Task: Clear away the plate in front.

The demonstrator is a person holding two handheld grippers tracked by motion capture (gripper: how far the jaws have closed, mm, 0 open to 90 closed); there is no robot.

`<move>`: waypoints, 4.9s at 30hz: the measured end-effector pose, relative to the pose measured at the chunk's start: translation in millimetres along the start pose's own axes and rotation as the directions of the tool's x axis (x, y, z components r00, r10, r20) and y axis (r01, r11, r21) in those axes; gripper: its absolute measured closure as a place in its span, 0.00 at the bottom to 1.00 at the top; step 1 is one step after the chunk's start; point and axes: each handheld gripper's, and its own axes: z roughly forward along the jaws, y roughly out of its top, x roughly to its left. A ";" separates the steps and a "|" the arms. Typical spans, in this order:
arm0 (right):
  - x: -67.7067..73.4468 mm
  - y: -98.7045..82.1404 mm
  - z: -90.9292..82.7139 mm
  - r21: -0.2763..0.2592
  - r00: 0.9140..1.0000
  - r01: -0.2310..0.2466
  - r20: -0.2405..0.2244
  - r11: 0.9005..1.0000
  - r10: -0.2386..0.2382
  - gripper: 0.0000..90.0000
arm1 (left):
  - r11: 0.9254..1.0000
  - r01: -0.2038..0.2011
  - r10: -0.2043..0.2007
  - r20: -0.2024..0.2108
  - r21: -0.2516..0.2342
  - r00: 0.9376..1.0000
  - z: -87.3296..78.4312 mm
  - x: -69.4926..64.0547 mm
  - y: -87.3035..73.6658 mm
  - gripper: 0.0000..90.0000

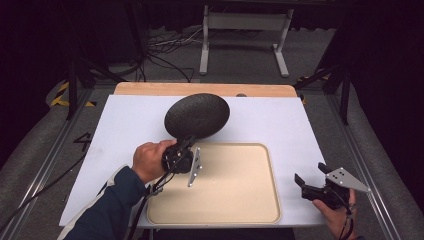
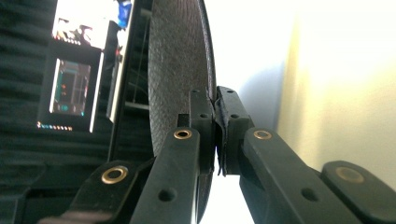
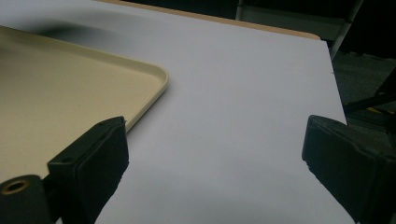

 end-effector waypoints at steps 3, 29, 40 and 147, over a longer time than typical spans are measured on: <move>0.5 0.1 0.2 0.002 1.000 0.001 -0.003 1.000 -0.001 0.09 | 0.999 0.012 -0.011 0.018 -0.035 1.000 -14.4 -3.5 3.0 0.96; 4.3 0.7 0.8 0.005 1.000 0.011 -0.011 1.000 -0.011 0.08 | 0.979 -0.044 0.083 0.188 -0.201 0.979 -72.8 -67.6 36.0 0.97; 4.7 0.5 1.3 0.009 1.000 0.012 -0.012 1.000 -0.012 0.09 | 0.973 -0.090 0.140 0.228 -0.215 0.964 -63.3 -83.7 35.2 0.96; 0.6 -1.0 -0.4 0.010 1.000 0.021 -0.002 1.000 -0.021 0.08 | 0.802 0.596 -0.570 0.257 -0.034 0.781 -58.8 -9.5 -112.3 0.21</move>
